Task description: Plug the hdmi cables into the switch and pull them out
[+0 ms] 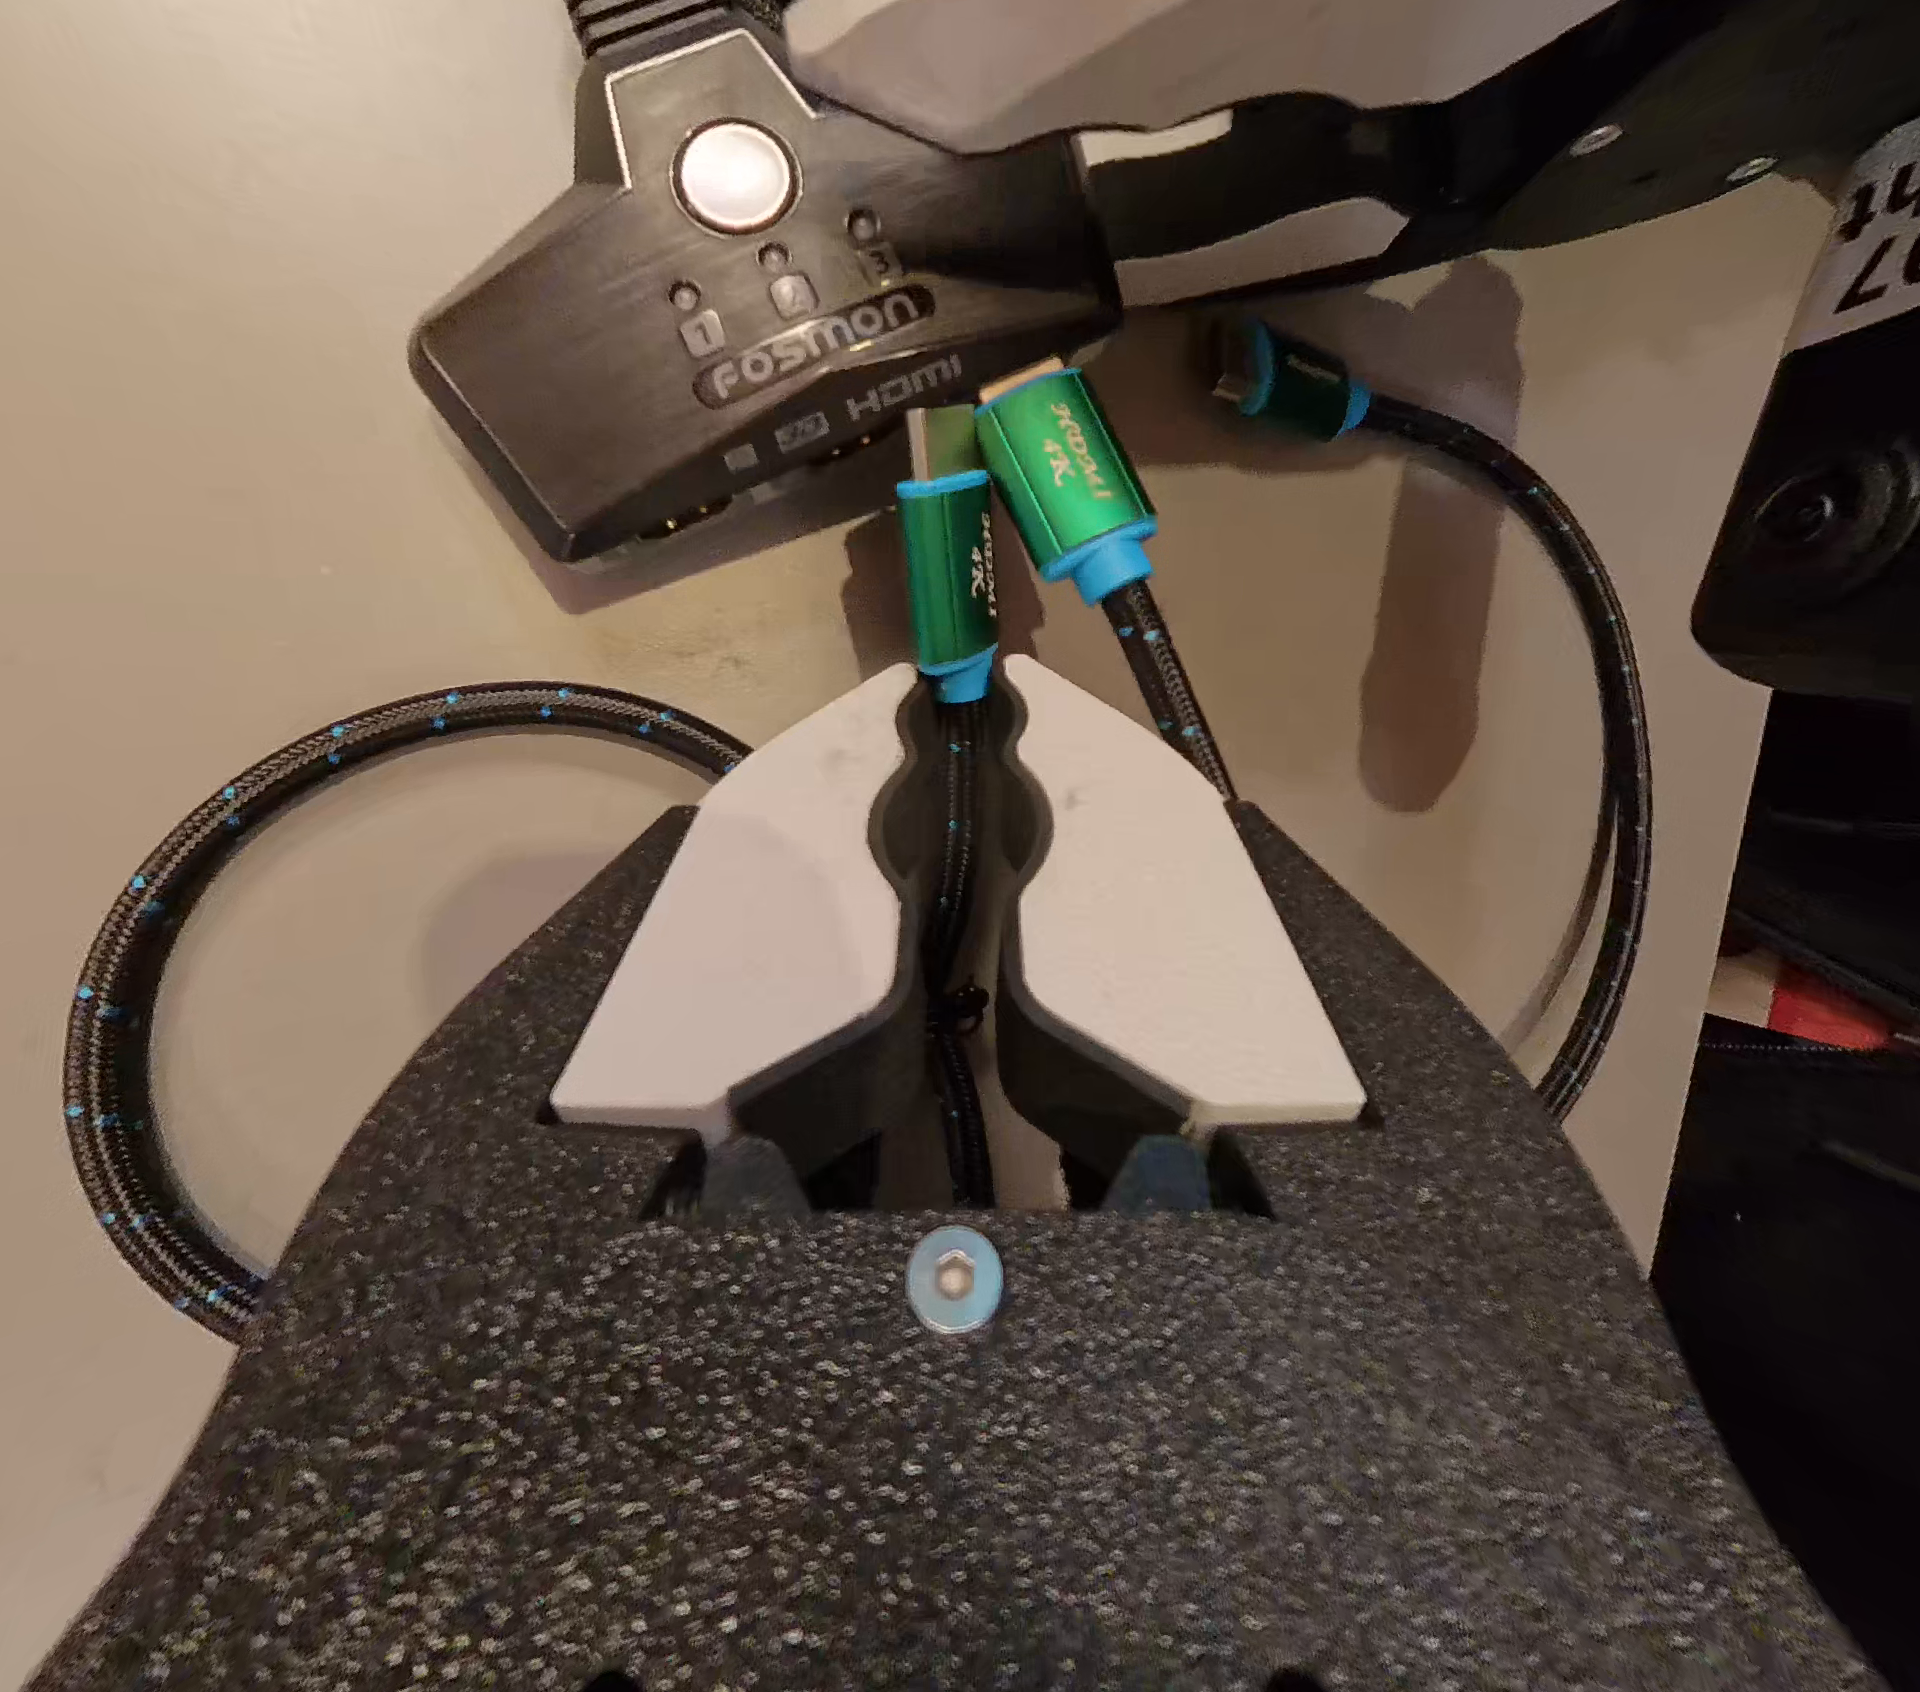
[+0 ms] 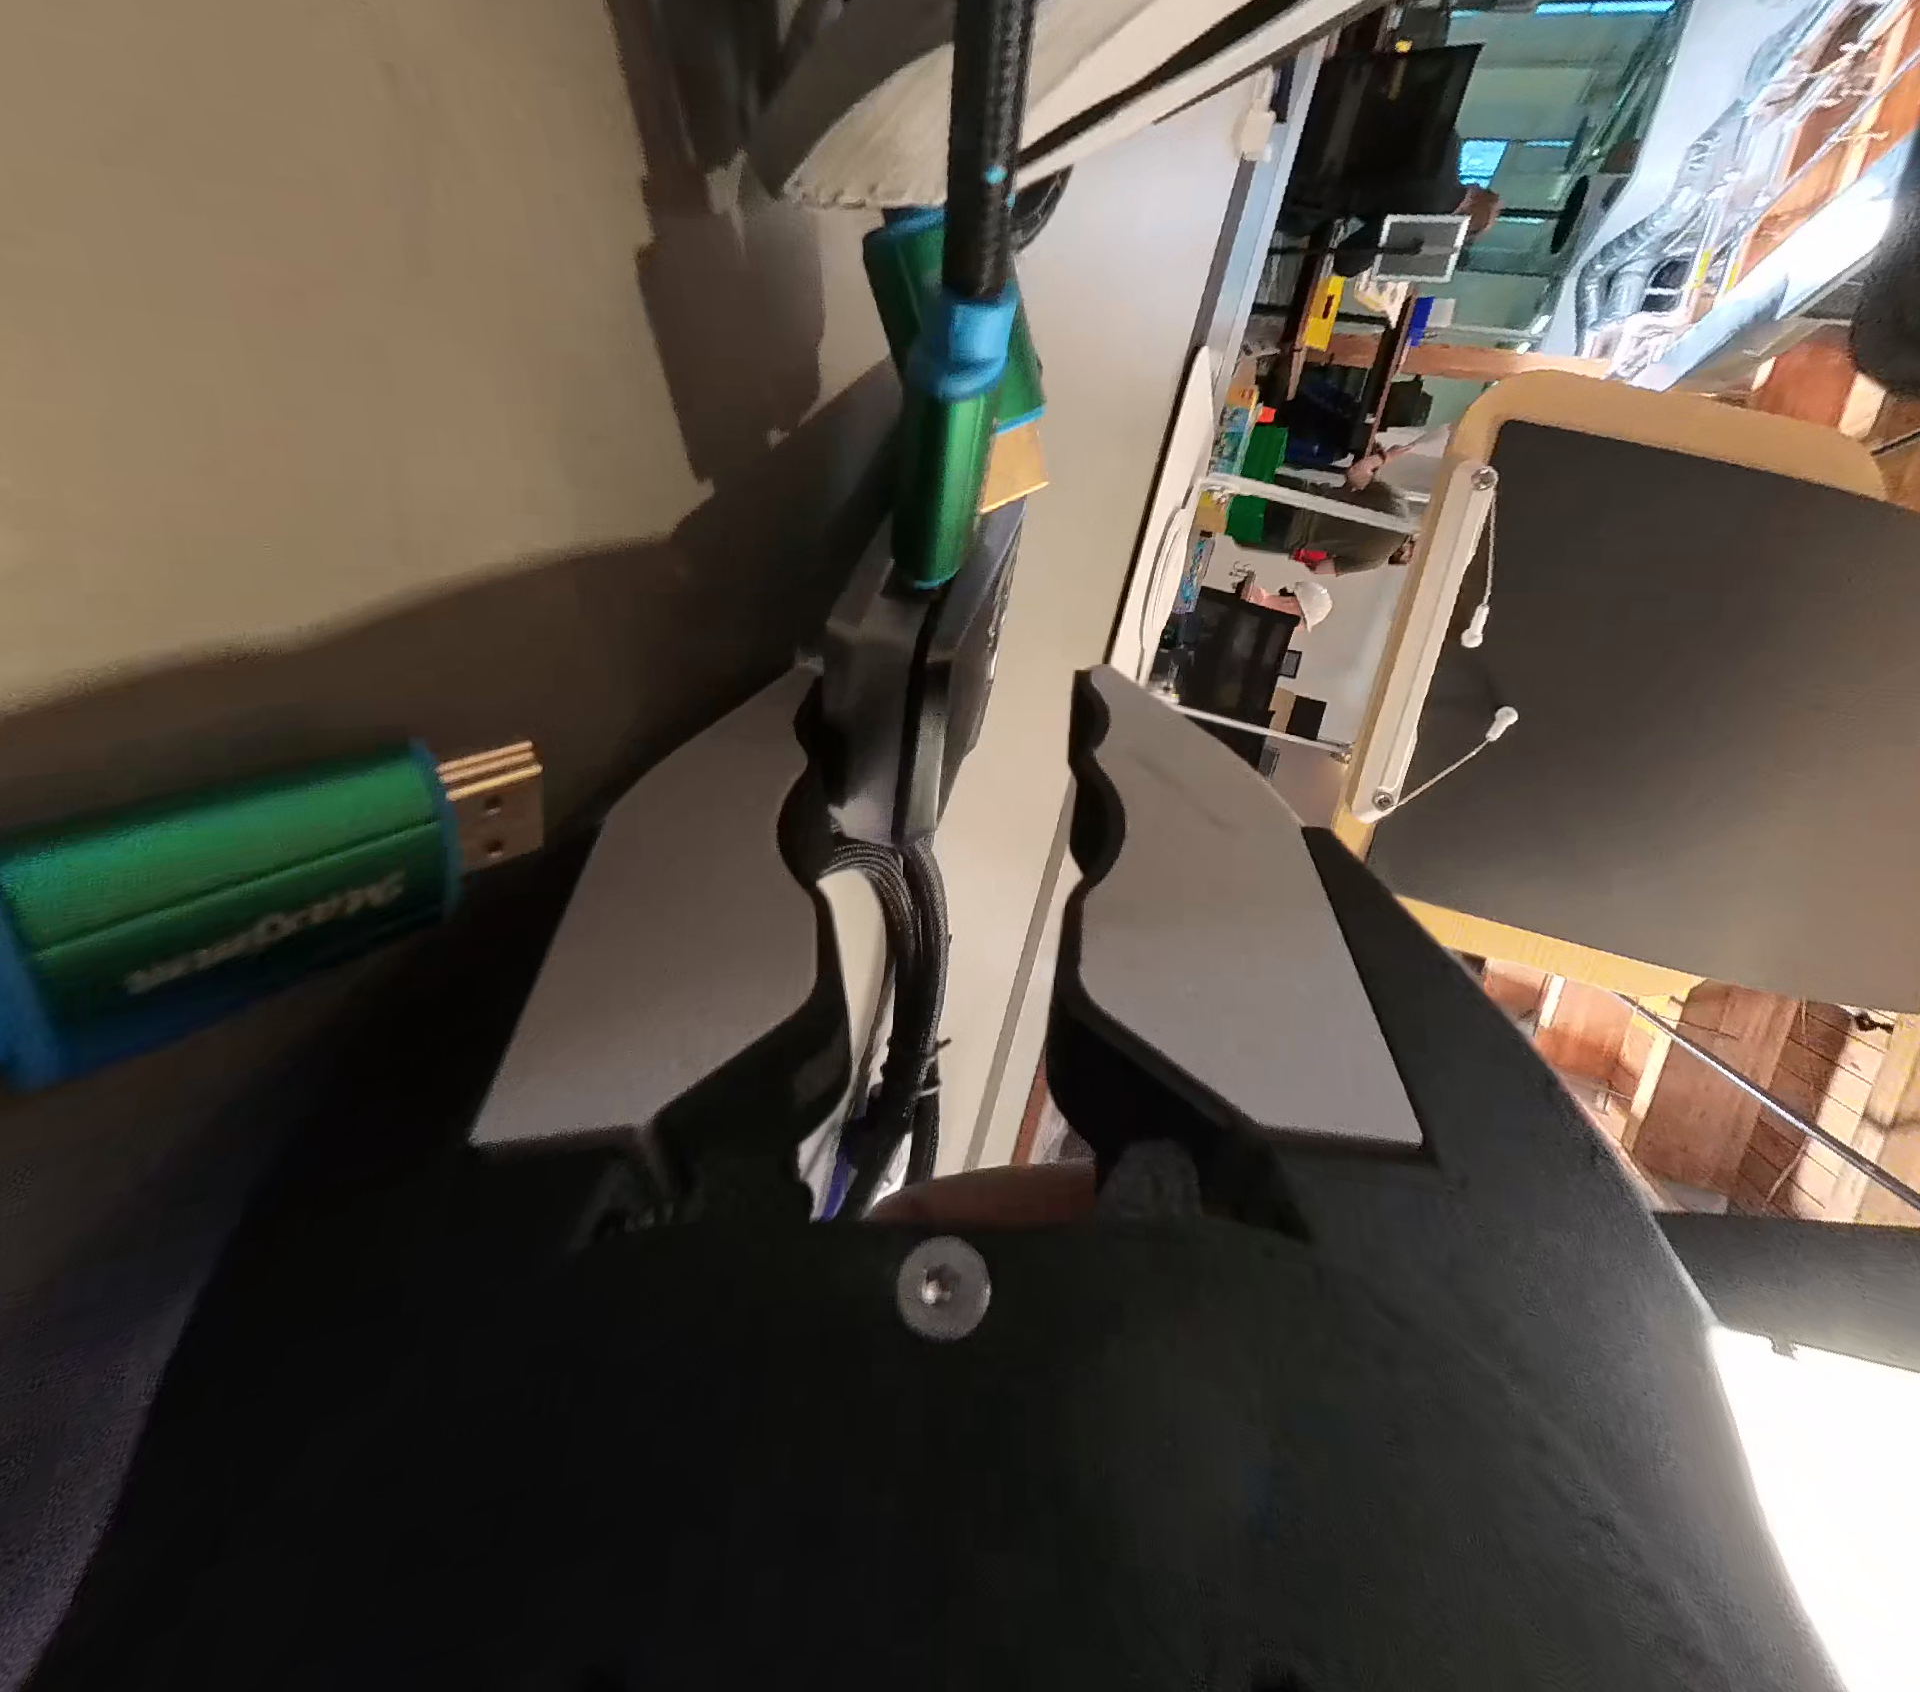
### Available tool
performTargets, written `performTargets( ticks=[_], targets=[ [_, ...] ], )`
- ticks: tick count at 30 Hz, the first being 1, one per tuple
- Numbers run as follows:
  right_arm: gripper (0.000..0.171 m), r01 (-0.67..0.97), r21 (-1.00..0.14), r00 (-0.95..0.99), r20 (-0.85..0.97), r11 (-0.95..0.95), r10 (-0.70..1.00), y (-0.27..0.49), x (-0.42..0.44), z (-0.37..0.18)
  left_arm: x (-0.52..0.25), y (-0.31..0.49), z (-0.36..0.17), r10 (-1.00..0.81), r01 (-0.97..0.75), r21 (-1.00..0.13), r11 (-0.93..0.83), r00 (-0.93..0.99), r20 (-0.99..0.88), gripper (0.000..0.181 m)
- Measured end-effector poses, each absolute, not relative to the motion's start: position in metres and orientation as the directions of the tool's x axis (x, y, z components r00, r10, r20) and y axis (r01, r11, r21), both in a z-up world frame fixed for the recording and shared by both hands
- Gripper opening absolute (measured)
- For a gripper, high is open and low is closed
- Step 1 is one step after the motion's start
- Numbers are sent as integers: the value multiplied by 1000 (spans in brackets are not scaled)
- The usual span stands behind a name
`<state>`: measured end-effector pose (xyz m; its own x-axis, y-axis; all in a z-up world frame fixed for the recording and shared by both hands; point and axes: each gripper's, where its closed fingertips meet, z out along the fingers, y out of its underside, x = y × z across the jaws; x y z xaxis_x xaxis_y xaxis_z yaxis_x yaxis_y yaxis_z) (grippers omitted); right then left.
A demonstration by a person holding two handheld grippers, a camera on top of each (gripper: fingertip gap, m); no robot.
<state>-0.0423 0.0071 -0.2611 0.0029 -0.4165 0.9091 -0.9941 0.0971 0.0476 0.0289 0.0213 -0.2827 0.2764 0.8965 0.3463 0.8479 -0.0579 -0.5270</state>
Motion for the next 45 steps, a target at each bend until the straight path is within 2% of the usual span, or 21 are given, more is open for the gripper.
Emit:
performTargets(
  ticks=[4, 9, 16, 21, 37, 45],
  targets=[
    [39, -999, 20, -1, 917, 48, -398, 1, -38, -261, 29, 21, -281, 884, 838, -544, -41, 284, 370, 9],
    [23, -999, 43, 47, 931, -18, -363, -7, -36, -265, 30, 22, -280, 856, 829, -559, 0, 289, 429, 10],
    [21, -992, 121, 123, 973, -24, -196, -11, -38, -250, 29, 26, -272, 787, 815, -569, 105, 282, 549, 9],
    [21, -993, 116, 114, 989, 14, -92, -11, -46, -231, 24, 32, -259, 673, 792, -563, 236, 285, 683, 9],
    [21, -982, 188, 188, 976, 8, 114, -4, -46, -200, 17, 43, -222, 304, 756, -428, 496, 310, 901, 9],
    [21, -975, 221, 219, 962, 6, 163, -2, -43, -197, 12, 48, -219, 244, 731, -374, 571, 284, 927, 9]
  ],
)
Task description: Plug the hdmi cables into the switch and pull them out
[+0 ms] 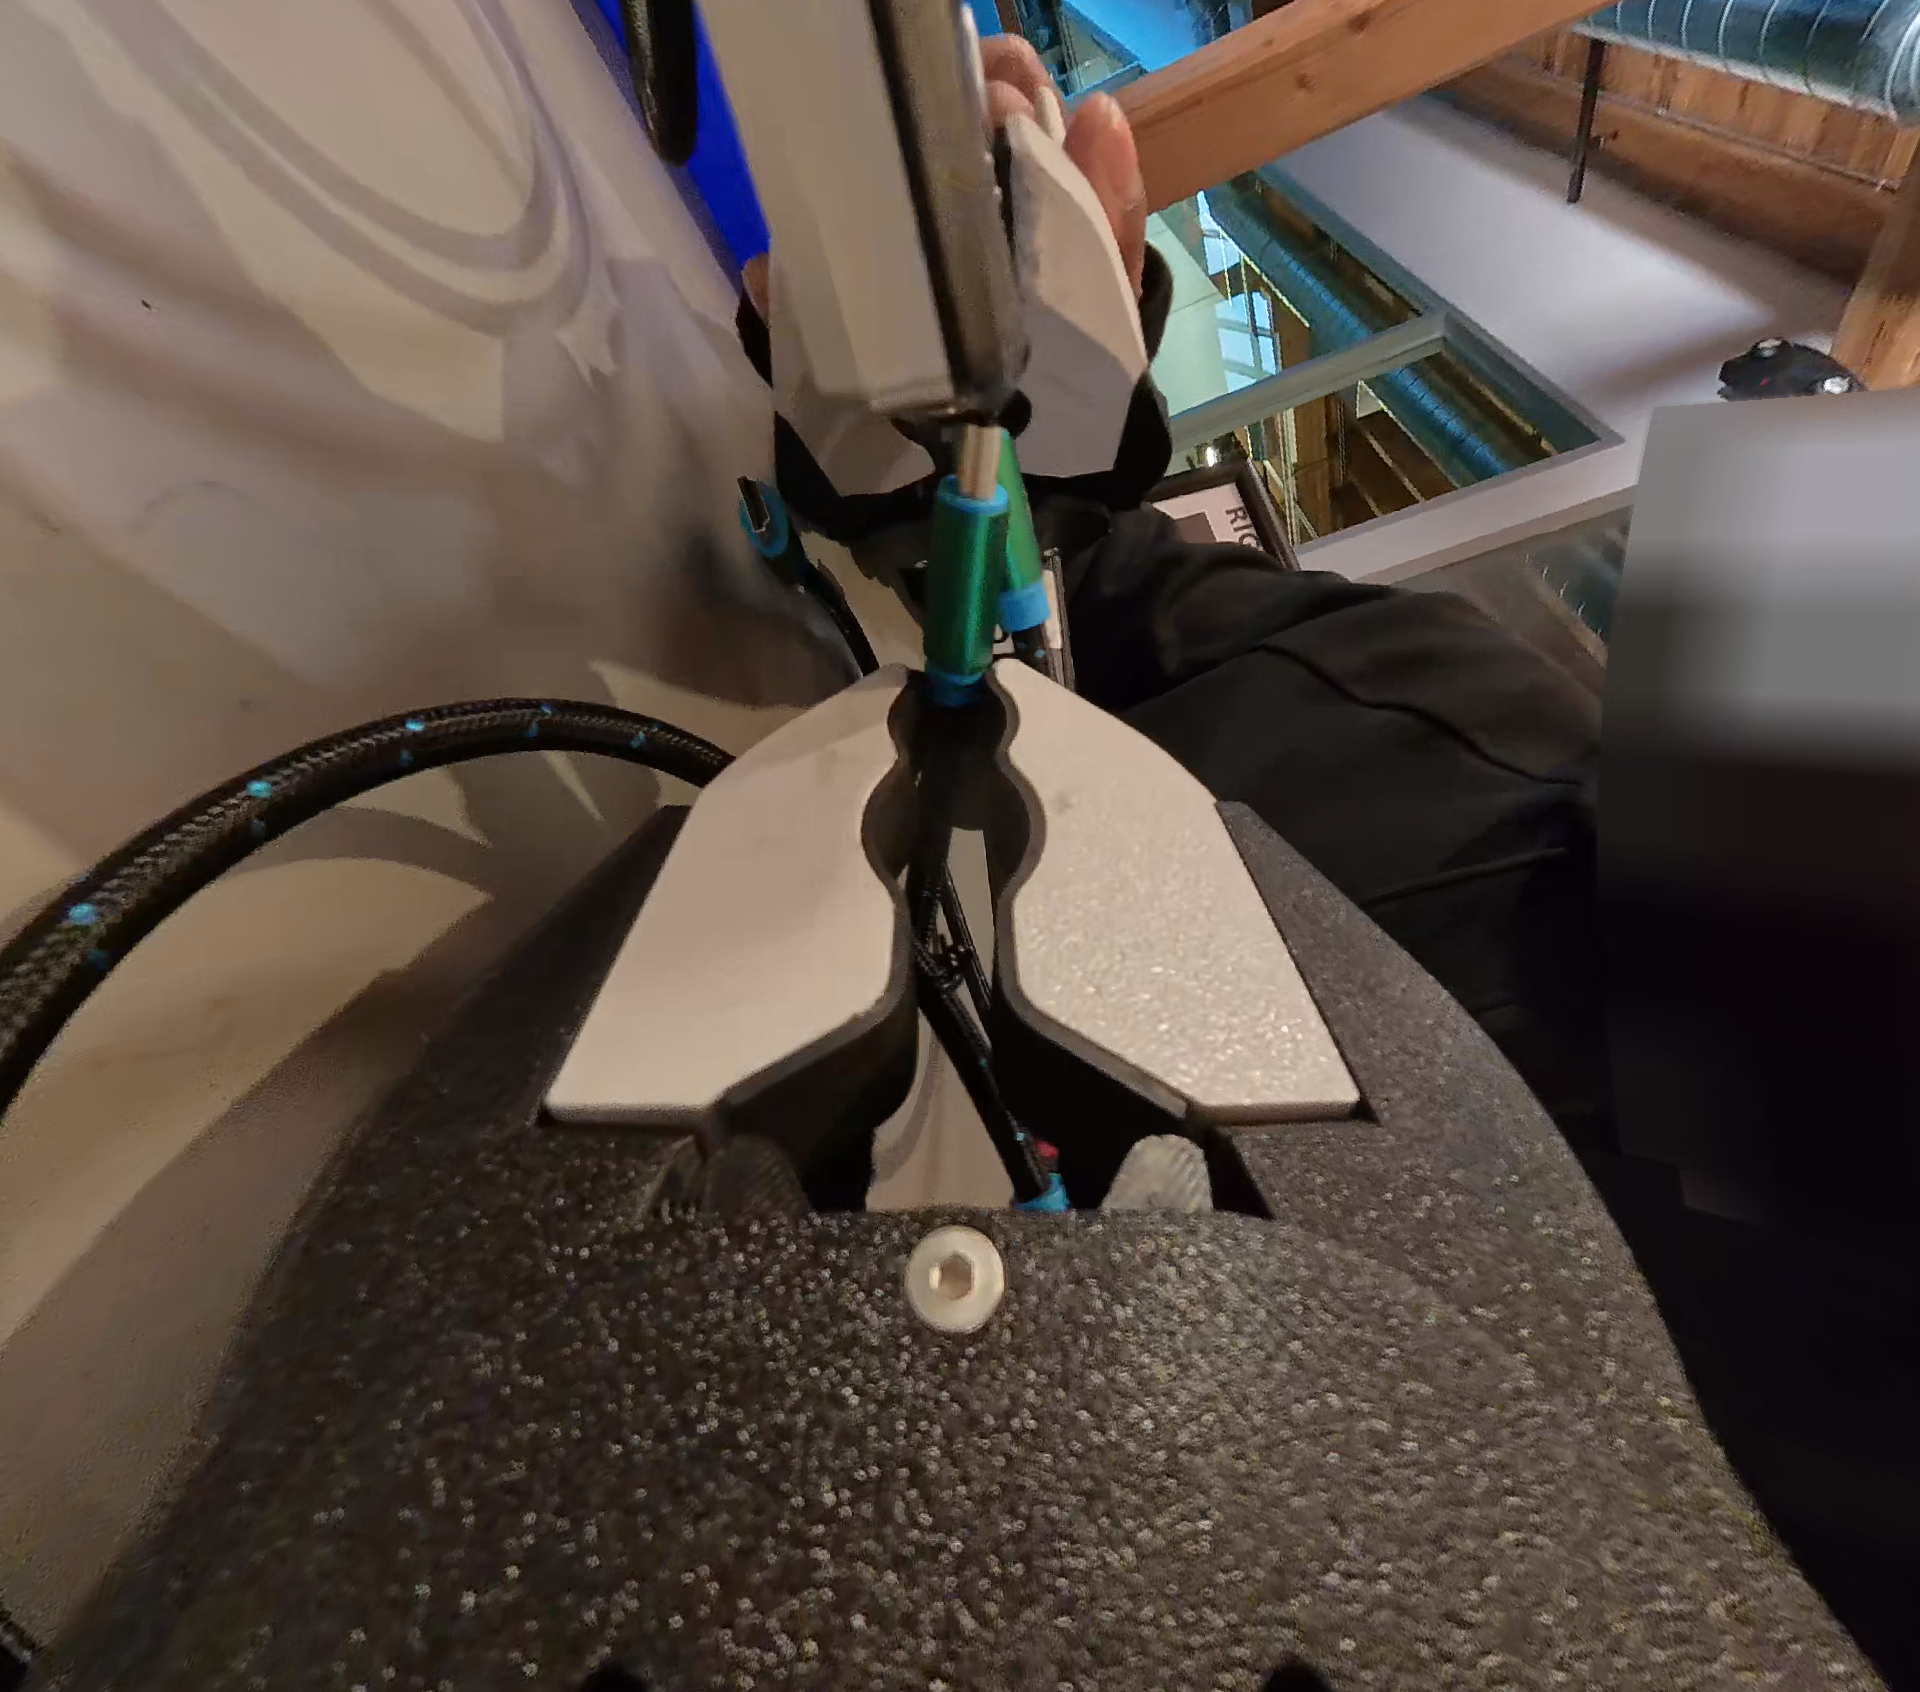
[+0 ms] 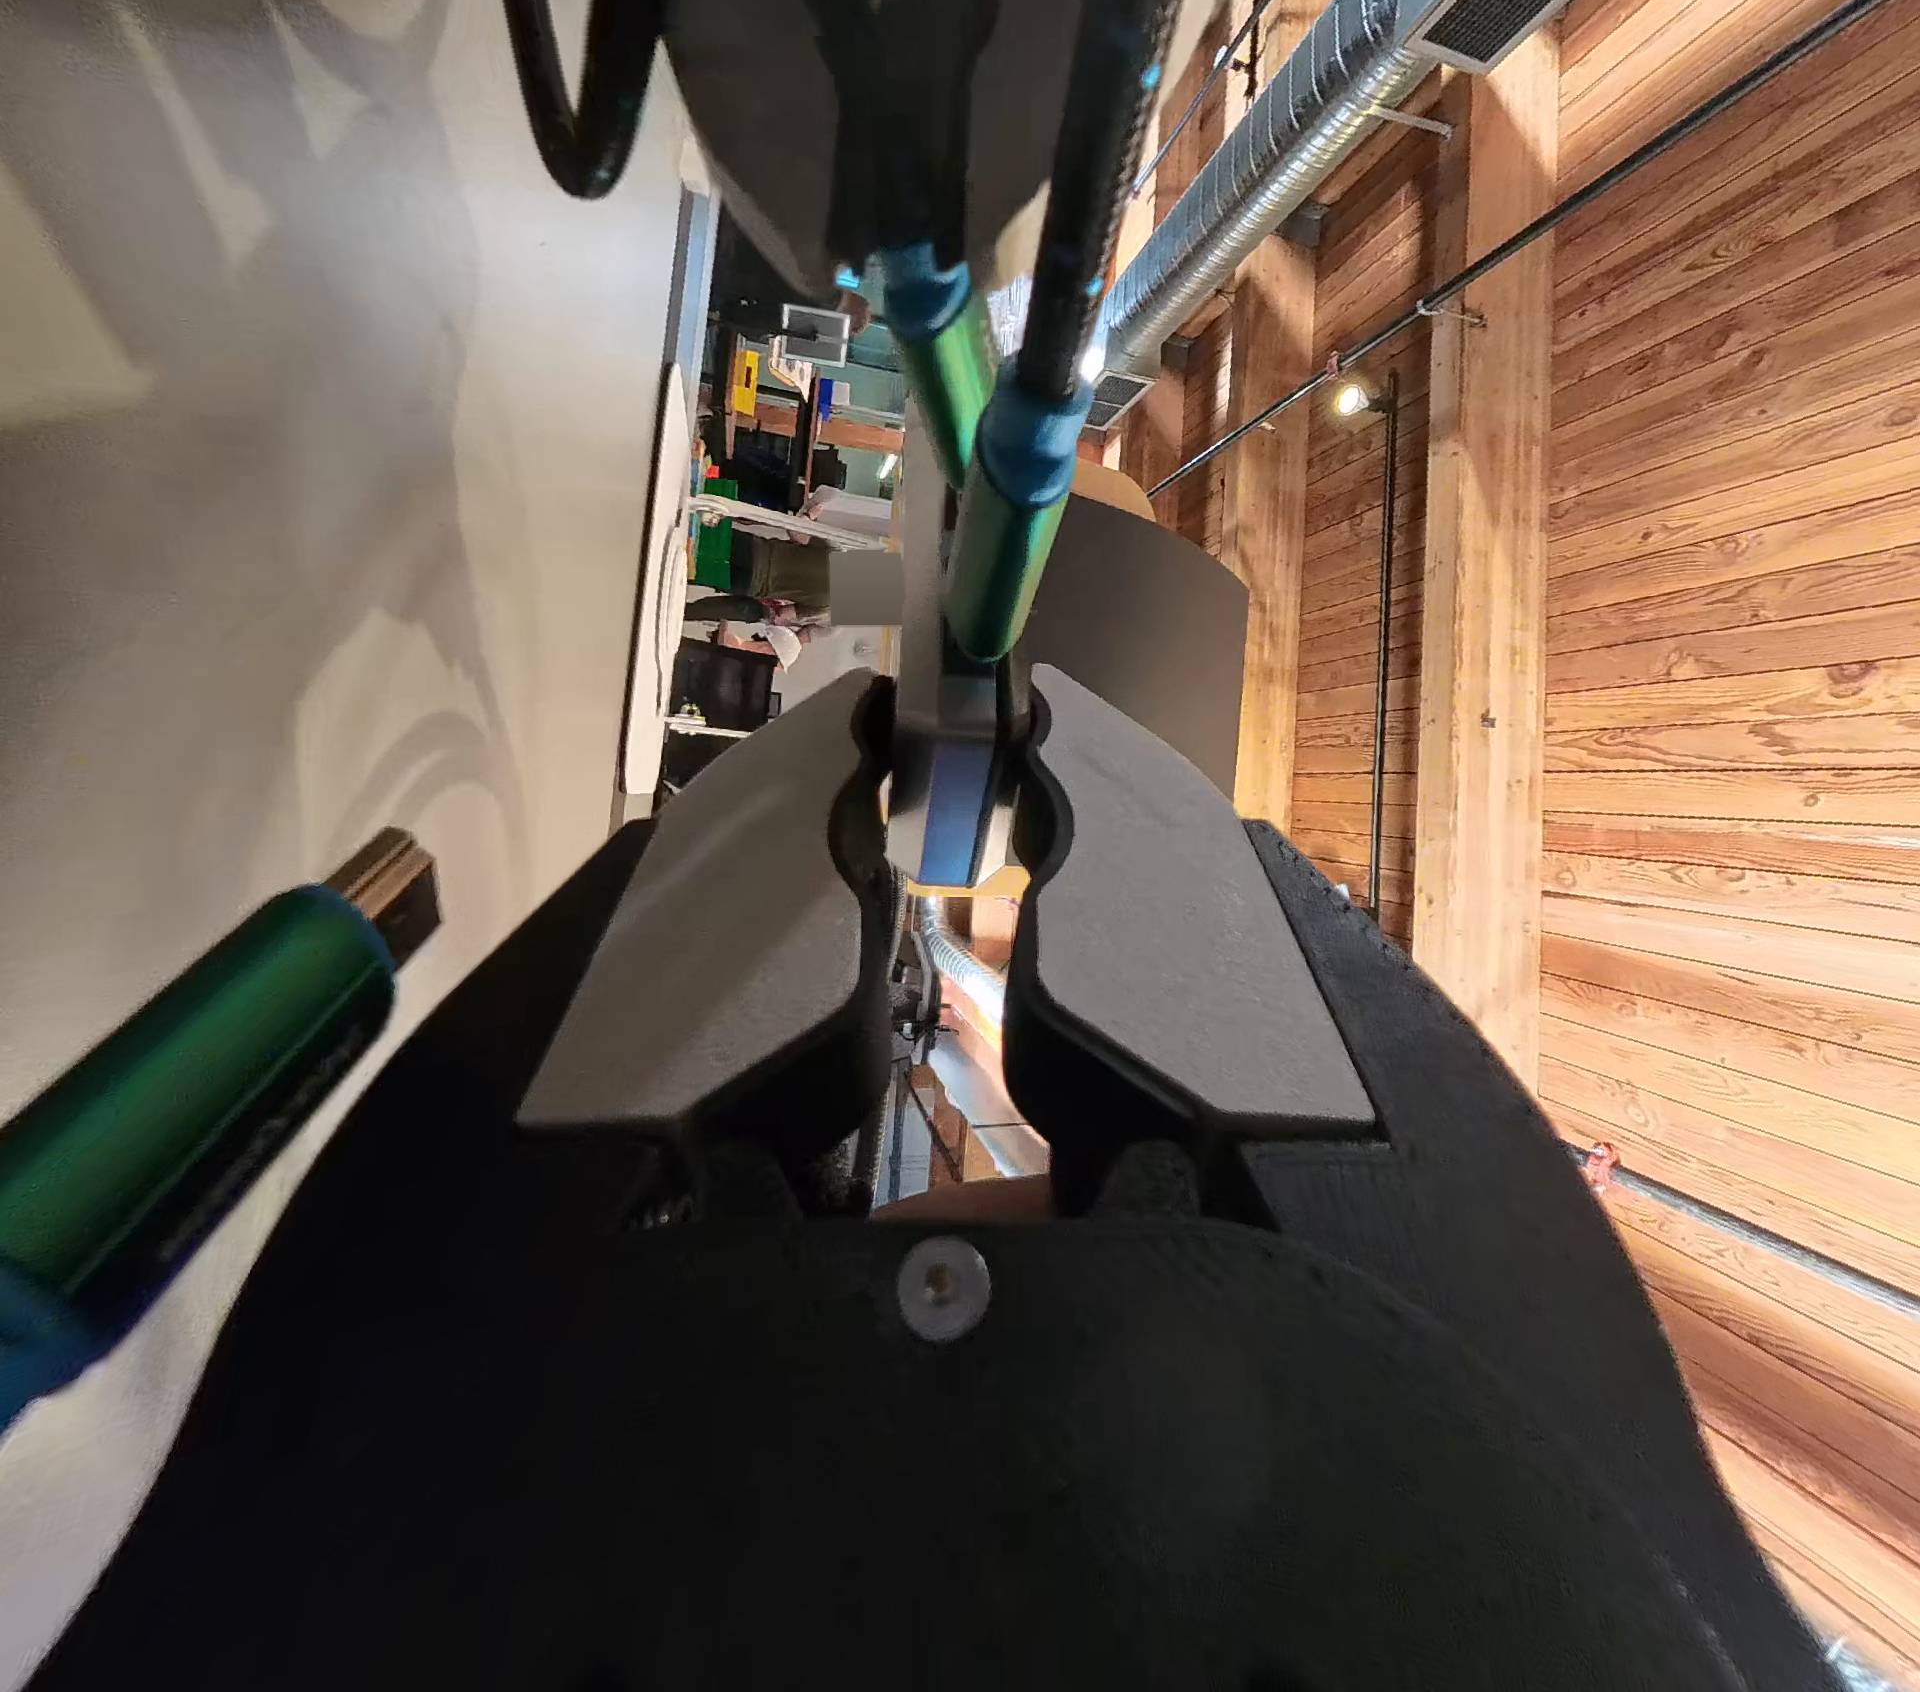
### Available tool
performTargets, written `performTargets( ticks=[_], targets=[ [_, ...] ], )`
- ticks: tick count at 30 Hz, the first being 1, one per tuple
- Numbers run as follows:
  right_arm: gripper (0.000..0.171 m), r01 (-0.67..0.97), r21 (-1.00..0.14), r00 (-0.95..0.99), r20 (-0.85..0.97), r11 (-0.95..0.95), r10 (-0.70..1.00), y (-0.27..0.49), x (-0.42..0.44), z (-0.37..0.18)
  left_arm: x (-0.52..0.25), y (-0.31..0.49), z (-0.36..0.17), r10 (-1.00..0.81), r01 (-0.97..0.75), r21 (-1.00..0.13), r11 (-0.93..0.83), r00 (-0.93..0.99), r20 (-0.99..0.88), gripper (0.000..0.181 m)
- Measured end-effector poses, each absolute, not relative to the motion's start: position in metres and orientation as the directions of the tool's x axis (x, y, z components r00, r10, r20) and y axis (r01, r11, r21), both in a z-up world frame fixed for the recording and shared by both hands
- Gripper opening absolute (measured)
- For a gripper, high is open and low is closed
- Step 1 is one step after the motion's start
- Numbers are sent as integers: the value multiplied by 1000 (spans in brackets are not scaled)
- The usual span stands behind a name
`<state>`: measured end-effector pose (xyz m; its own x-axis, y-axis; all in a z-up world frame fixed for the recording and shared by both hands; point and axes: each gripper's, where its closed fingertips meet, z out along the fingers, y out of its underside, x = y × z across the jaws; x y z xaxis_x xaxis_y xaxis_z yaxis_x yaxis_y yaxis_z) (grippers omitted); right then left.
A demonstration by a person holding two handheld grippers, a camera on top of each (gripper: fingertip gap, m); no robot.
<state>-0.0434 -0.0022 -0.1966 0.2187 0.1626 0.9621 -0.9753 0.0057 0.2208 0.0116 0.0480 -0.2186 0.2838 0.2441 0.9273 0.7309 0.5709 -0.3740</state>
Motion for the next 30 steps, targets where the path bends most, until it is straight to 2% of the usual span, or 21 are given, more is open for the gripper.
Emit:
performTargets(
  ticks=[10, 18, 30],
  targets=[
    [21, -970, 242, 233, 957, -33, 171, 4, -31, -204, 4, 41, -219, 251, 663, -352, 660, 247, 936, 18],
    [21, -964, 258, 244, 952, -56, 187, 6, -25, -207, 8, 43, -216, 262, 628, -364, 688, 253, 931, 14],
    [21, -912, 370, 299, 894, -176, 333, 34, -9, -181, 23, 79, -197, 33, 649, -220, 728, 288, 957, 12]
  ],
)
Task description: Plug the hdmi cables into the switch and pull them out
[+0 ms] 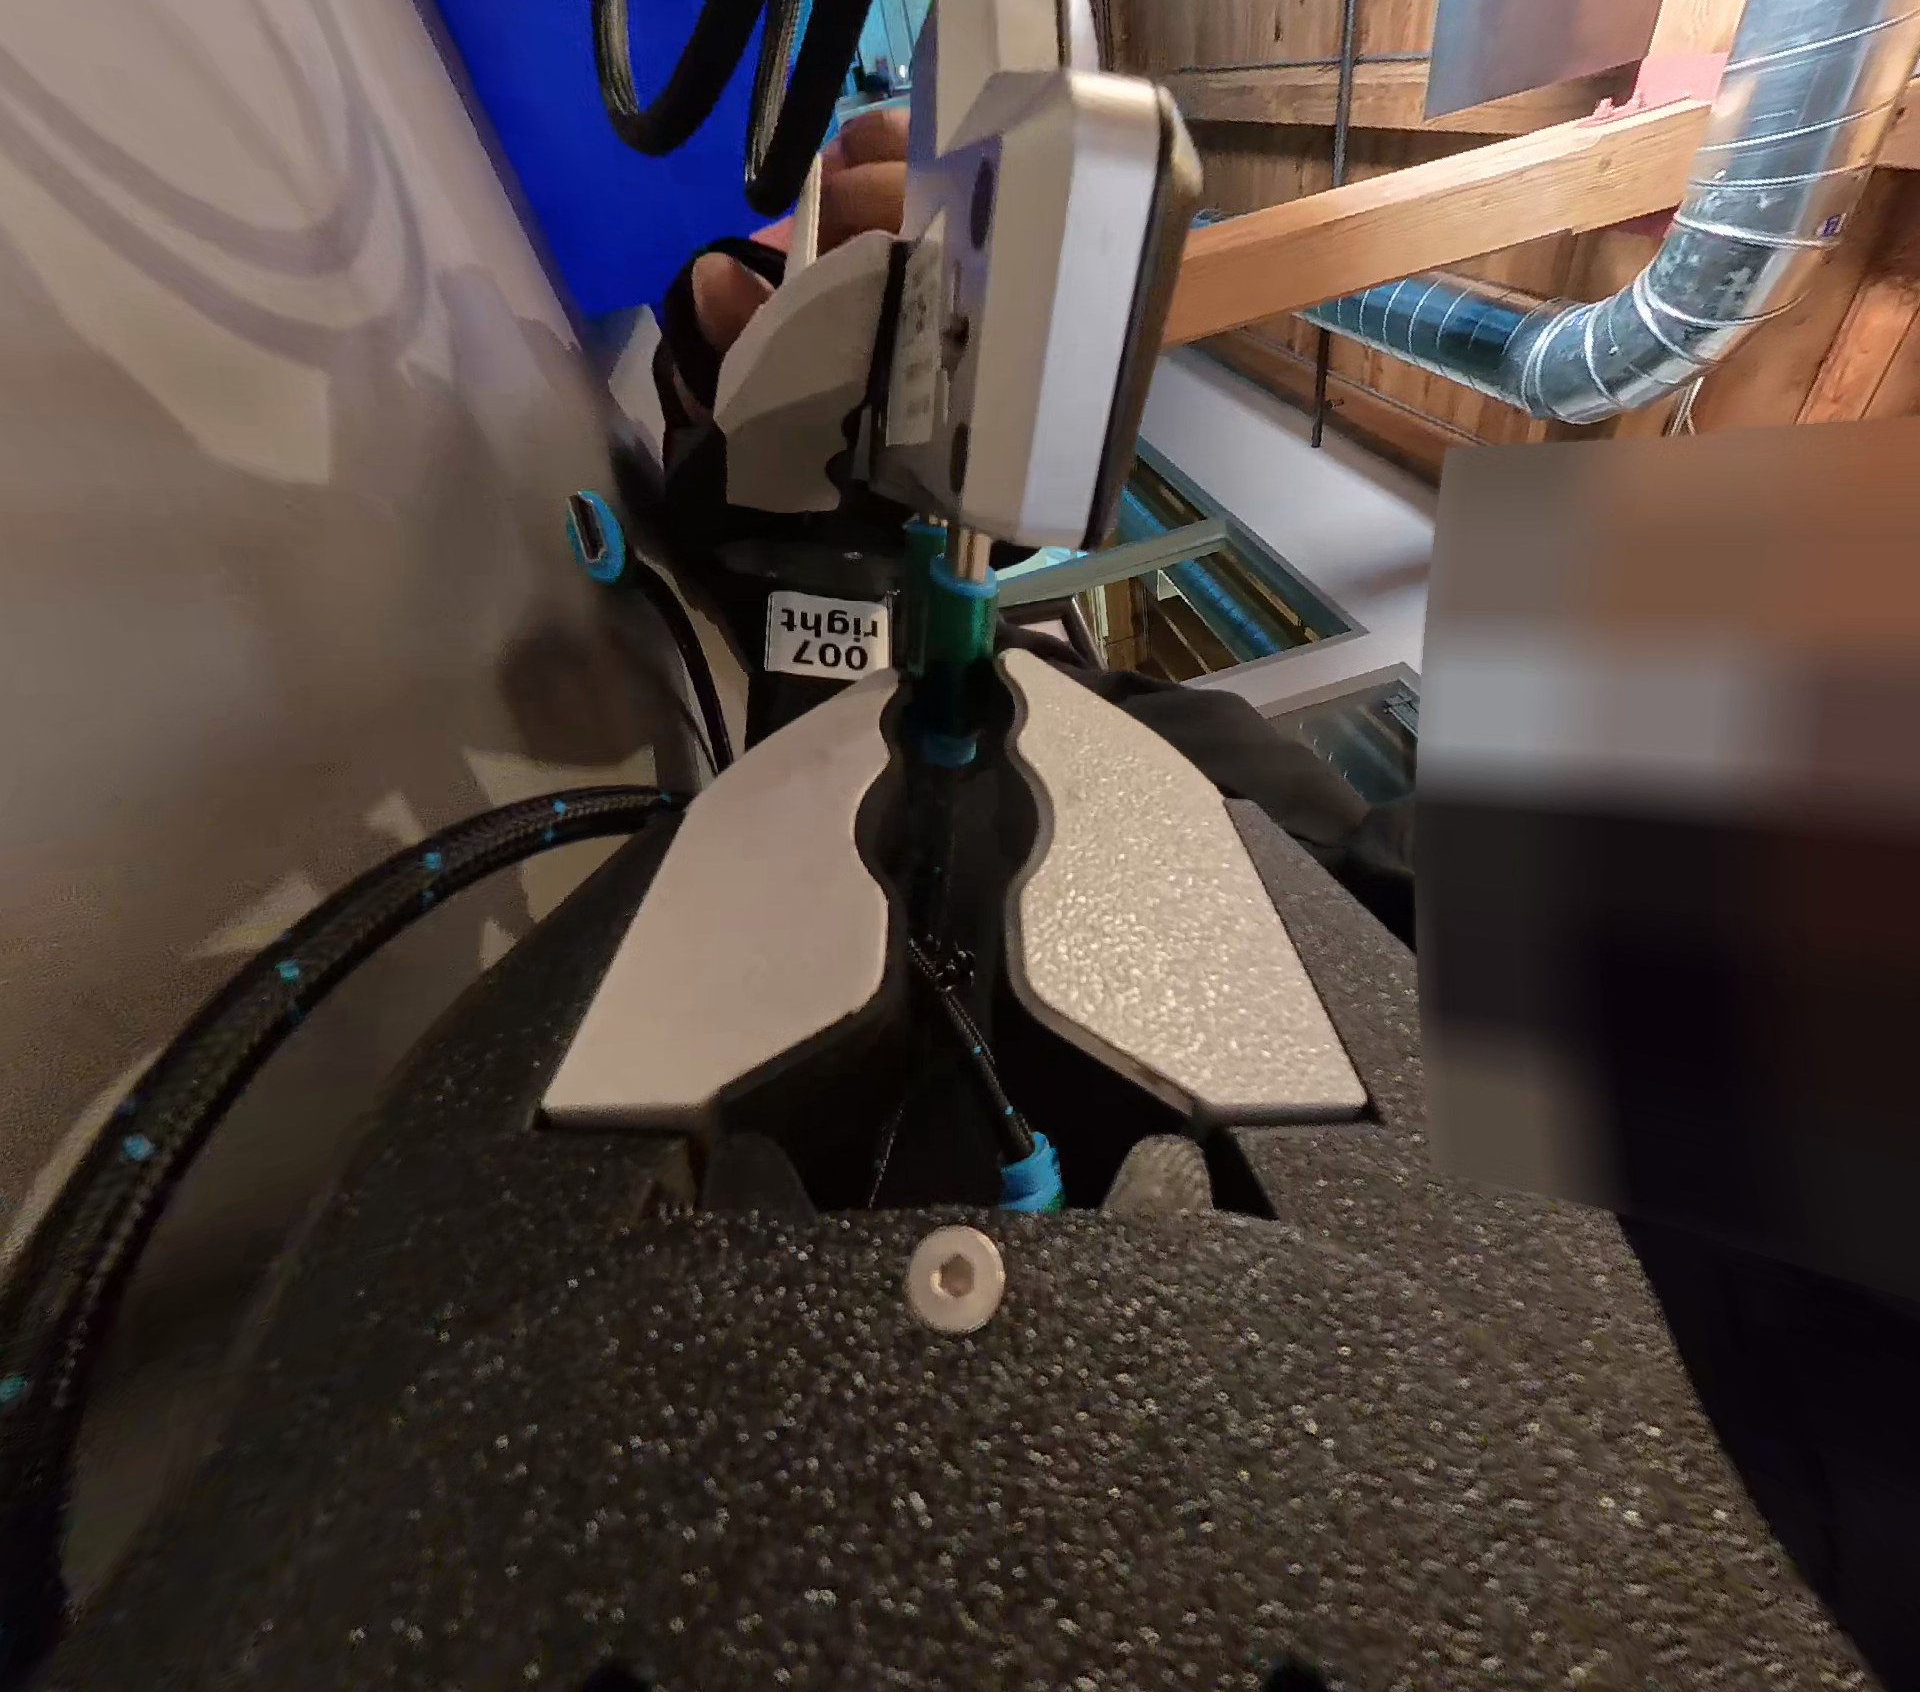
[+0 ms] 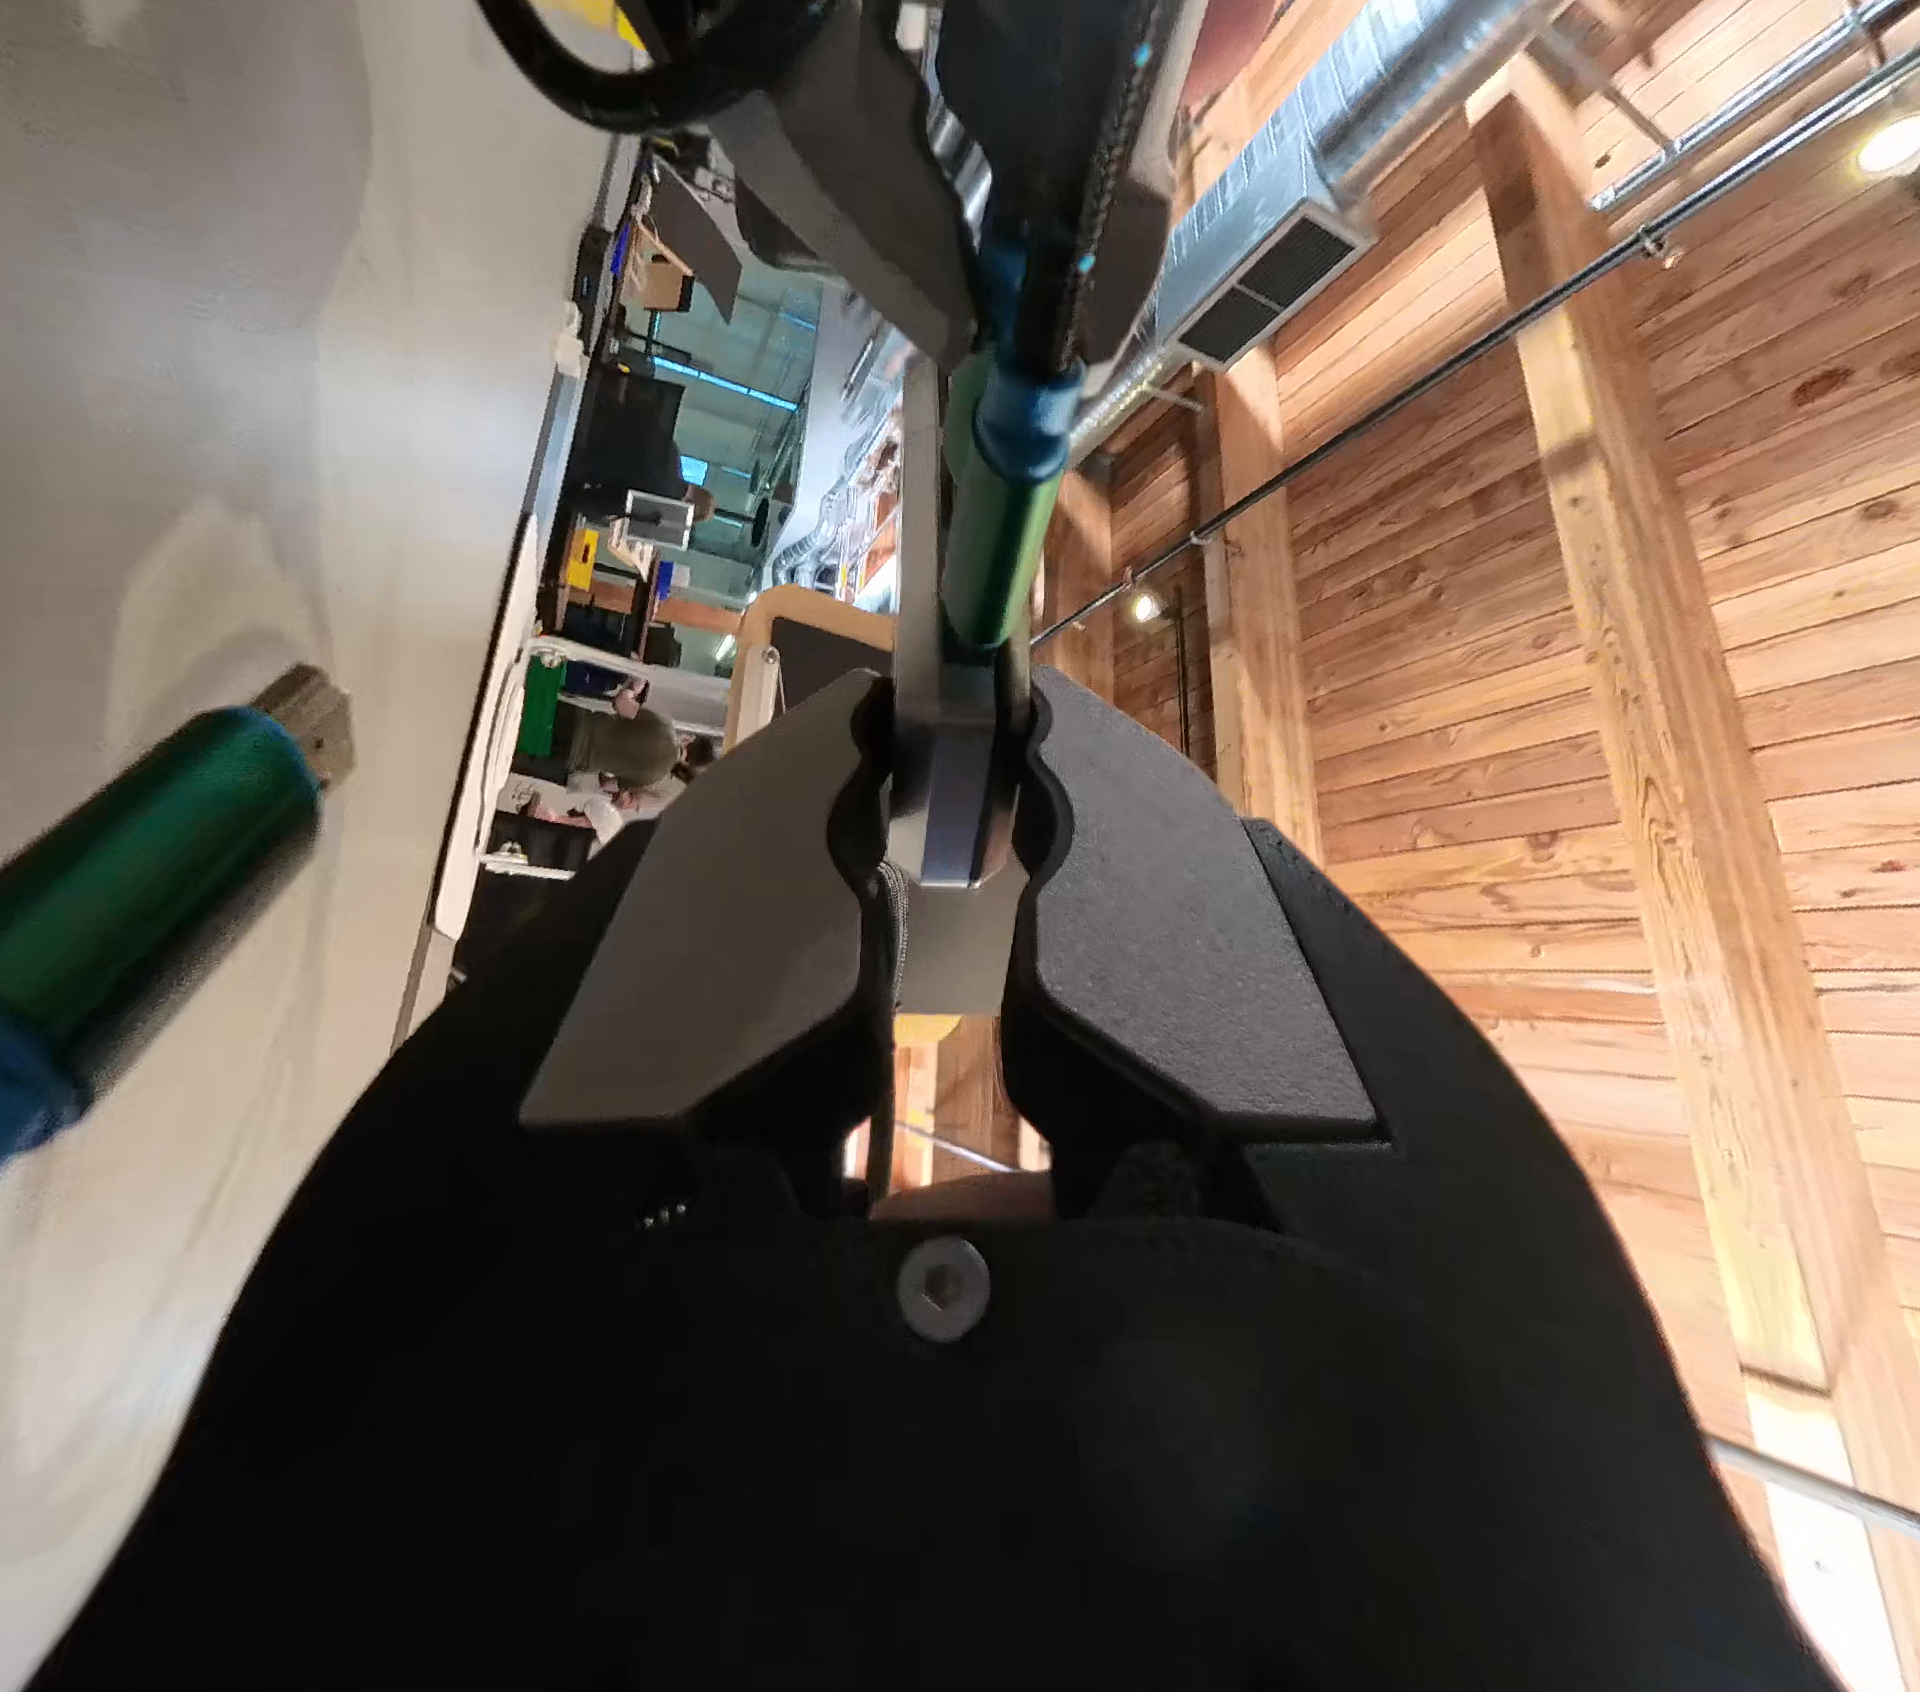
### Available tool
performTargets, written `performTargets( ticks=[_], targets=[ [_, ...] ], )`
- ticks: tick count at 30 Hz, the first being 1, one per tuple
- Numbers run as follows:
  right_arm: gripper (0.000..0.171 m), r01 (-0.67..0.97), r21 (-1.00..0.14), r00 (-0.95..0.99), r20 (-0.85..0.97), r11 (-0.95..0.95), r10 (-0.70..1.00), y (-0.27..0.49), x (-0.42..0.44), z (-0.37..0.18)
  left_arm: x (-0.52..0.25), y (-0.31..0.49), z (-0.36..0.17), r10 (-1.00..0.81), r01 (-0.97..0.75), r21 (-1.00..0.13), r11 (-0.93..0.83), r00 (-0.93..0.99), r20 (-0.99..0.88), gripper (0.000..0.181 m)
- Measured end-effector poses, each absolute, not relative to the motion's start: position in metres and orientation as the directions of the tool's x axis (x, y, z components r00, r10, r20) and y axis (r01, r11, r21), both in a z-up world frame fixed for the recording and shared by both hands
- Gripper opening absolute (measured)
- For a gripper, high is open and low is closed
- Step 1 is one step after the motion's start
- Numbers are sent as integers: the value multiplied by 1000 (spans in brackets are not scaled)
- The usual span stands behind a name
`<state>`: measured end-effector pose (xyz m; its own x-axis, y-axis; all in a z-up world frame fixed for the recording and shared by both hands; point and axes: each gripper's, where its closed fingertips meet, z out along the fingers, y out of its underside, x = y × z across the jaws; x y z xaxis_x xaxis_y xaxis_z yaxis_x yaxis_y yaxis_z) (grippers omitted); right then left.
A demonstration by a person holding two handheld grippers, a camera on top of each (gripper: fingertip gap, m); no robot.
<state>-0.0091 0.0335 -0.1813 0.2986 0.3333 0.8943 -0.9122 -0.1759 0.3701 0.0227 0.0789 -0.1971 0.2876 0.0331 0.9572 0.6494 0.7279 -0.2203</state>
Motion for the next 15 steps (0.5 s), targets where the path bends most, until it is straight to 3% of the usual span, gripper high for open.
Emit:
performTargets(
  ticks=[15],
  targets=[
    [21, -863, 277, 249, 961, -422, 121, 54, 16, -205, 48, 100, -215, 113, 848, -287, 446, 264, 958, 11]
  ],
)
